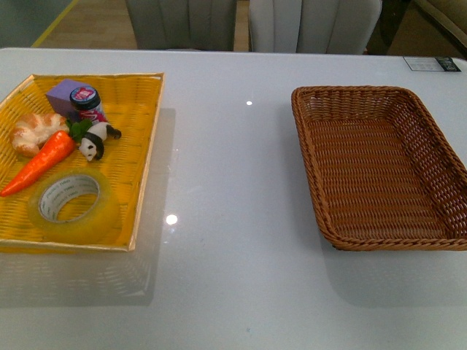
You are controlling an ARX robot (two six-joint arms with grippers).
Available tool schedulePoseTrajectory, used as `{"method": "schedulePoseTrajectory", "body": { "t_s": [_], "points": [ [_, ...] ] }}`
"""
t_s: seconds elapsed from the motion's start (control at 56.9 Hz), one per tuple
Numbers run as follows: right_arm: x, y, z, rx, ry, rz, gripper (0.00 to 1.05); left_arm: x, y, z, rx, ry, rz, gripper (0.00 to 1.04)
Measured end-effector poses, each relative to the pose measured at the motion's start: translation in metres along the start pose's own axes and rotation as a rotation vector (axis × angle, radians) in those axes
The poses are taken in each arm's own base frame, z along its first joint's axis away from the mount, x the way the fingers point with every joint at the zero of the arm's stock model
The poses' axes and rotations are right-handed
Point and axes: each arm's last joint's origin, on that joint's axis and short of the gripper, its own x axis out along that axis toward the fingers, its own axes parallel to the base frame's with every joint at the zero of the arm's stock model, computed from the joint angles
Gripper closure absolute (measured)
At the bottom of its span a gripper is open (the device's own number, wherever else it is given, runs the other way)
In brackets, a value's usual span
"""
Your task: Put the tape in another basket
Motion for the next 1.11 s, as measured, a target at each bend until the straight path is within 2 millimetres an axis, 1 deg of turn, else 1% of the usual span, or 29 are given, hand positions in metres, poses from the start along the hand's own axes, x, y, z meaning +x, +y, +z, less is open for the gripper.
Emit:
{"method": "schedulePoseTrajectory", "body": {
  "t_s": [0.193, 0.228, 0.246, 0.281, 0.316, 0.351, 0.422, 0.439, 0.457, 0.527, 0.562, 0.58, 0.597, 0.615, 0.668, 0.703, 0.738, 0.773, 0.826, 0.984, 1.107],
  "points": [
    [0.000, 0.000, 0.000, 0.000, 0.000, 0.000, 0.09, 0.000, 0.000, 0.000, 0.003, 0.010, -0.012, 0.09],
    [0.000, 0.000, 0.000, 0.000, 0.000, -0.001, 0.09, 0.000, 0.000, -0.001, 0.015, 0.125, -0.098, 0.09],
    [0.000, 0.000, 0.000, 0.000, 0.000, 0.000, 0.09, 0.002, -0.001, 0.001, 0.004, 0.247, -0.176, 0.09],
    [0.000, 0.000, 0.000, 0.000, 0.000, 0.003, 0.09, 0.007, -0.002, 0.004, -0.017, 0.334, -0.245, 0.09],
    [0.000, 0.000, 0.000, 0.000, 0.000, 0.002, 0.09, 0.016, -0.003, 0.008, -0.026, 0.375, -0.285, 0.09],
    [0.000, 0.000, 0.000, 0.000, 0.000, 0.001, 0.09, 0.025, -0.004, 0.014, -0.025, 0.377, -0.298, 0.09],
    [0.000, 0.000, 0.000, 0.000, 0.000, 0.000, 0.09, 0.052, -0.006, 0.027, -0.010, 0.345, -0.308, 0.09],
    [0.000, 0.000, 0.000, 0.000, 0.000, 0.000, 0.09, 0.056, -0.006, 0.029, -0.008, 0.340, -0.309, 0.09],
    [0.000, 0.000, 0.000, 0.000, 0.000, 0.000, 0.09, 0.065, -0.006, 0.031, -0.003, 0.330, -0.307, 0.09],
    [0.000, 0.000, 0.000, 0.000, 0.000, 0.000, 0.09, 0.092, -0.007, 0.033, 0.017, 0.315, -0.287, 0.09],
    [0.000, 0.000, 0.000, 0.000, 0.000, 0.000, 0.09, 0.108, -0.008, 0.031, 0.027, 0.318, -0.273, 0.09],
    [0.000, 0.000, 0.000, 0.000, 0.000, 0.000, 0.09, 0.112, -0.008, 0.030, 0.031, 0.321, -0.268, 0.09],
    [0.000, 0.000, 0.000, 0.000, 0.000, 0.000, 0.09, 0.124, -0.008, 0.025, 0.044, 0.331, -0.253, 0.09],
    [0.000, 0.000, 0.000, 0.000, 0.000, 0.000, 0.09, 0.128, -0.009, 0.024, 0.048, 0.335, -0.249, 0.09],
    [0.000, 0.000, 0.000, 0.000, 0.000, 0.001, 0.09, 0.150, -0.010, 0.010, 0.075, 0.386, -0.231, 0.09],
    [0.000, 0.000, 0.000, 0.000, 0.000, 0.000, 0.09, 0.165, -0.012, -0.011, 0.100, 0.472, -0.216, 0.09],
    [0.000, 0.000, 0.000, 0.000, 0.000, 0.001, 0.09, 0.173, -0.013, -0.027, 0.110, 0.543, -0.210, 0.09],
    [0.000, 0.000, 0.000, 0.000, 0.000, 0.001, 0.09, 0.180, -0.014, -0.041, 0.124, 0.597, -0.198, 0.09],
    [0.000, 0.000, 0.000, 0.000, 0.000, 0.000, 0.09, 0.185, -0.013, -0.051, 0.126, 0.637, -0.189, 0.09],
    [0.000, 0.000, 0.000, 0.000, 0.000, 0.000, 0.09, 0.205, -0.008, -0.077, 0.139, 0.718, -0.122, 0.09],
    [0.000, 0.000, 0.000, 0.000, 0.000, 0.000, 0.09, 0.211, -0.003, -0.097, 0.148, 0.783, -0.073, 0.09]
  ]
}}
